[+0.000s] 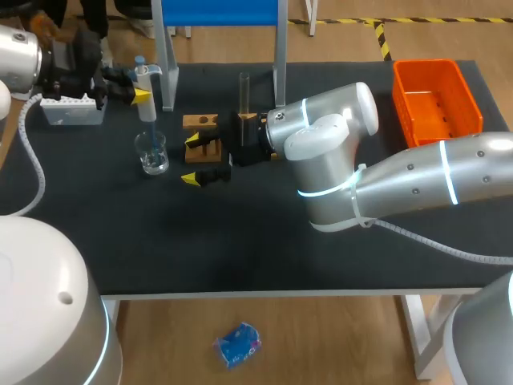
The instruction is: Invert the test tube, pick up the pipette, mount the tip to pipette, aspirate from beaker and dispense into the tube, eject the tip, return the pipette, and cap with the stopper.
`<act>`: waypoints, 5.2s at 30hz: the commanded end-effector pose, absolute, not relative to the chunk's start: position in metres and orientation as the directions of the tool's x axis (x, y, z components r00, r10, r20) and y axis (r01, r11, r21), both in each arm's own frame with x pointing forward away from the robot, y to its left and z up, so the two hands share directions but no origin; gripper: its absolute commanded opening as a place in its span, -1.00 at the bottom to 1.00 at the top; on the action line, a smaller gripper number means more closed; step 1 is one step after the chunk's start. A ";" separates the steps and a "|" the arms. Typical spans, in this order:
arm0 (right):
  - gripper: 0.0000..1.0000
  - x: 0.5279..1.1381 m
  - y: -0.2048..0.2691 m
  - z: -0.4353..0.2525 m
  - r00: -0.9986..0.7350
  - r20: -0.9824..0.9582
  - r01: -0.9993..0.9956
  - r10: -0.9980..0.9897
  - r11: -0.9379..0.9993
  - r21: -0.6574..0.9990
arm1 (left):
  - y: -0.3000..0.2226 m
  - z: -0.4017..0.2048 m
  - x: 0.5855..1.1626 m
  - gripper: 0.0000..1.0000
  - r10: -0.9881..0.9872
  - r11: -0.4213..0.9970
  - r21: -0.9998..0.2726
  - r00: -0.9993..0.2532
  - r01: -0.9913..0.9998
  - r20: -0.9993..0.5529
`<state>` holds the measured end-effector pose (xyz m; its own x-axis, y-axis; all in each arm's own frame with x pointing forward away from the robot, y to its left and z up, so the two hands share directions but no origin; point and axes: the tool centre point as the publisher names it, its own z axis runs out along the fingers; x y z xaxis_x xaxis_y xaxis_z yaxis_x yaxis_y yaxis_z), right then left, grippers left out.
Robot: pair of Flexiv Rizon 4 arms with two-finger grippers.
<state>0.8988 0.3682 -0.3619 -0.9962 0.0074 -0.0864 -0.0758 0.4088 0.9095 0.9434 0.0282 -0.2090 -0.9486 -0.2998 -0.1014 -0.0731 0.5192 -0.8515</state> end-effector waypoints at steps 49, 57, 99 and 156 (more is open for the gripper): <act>1.00 0.936 0.345 -0.159 -0.943 -0.320 -0.312 -0.090 0.576 0.756 | 0.029 -0.209 0.944 -1.00 -0.299 0.522 -0.850 -0.949 -0.074 -0.101; 1.00 0.940 0.358 -0.134 -0.975 -0.205 -0.214 -0.080 0.564 0.797 | 0.029 -0.209 0.944 -1.00 -0.299 0.522 -0.850 -0.949 -0.074 -0.101; -1.00 0.945 0.383 -0.129 -0.997 -0.073 -0.083 -0.039 0.497 0.864 | 0.029 -0.209 0.944 -1.00 -0.299 0.522 -0.850 -0.949 -0.074 -0.101; -1.00 0.939 0.431 -0.131 -0.996 -0.051 -0.087 -0.080 0.558 0.825 | 0.029 -0.209 0.944 -1.00 -0.299 0.522 -0.850 -0.949 -0.074 -0.101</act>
